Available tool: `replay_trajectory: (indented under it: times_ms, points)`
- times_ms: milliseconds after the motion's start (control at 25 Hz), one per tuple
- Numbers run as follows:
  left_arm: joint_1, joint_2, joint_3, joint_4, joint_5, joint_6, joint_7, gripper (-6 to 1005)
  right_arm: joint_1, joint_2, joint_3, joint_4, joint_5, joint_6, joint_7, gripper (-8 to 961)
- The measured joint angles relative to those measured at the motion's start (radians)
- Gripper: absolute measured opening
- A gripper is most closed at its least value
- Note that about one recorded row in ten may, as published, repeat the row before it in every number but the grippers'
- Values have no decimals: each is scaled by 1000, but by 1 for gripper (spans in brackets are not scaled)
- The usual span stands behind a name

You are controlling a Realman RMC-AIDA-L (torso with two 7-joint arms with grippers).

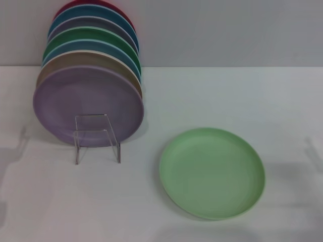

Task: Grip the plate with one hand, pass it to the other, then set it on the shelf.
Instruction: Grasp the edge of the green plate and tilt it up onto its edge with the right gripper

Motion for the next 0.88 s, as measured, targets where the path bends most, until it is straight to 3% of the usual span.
replay_trajectory:
  times_ms: [560,760,880]
  points:
    - [20,-2,-3,-25,0,31,-1,830,8,-4,-23,39,-21,62,46,822]
    - [8,-2,-3,-25,0,25,6,826,7,-16,-73,289,-108,-38,171,820]
    - [11,-1,-5,-32,0,29,6,824,-30,-17,-88,624,-285,-314,436,818]
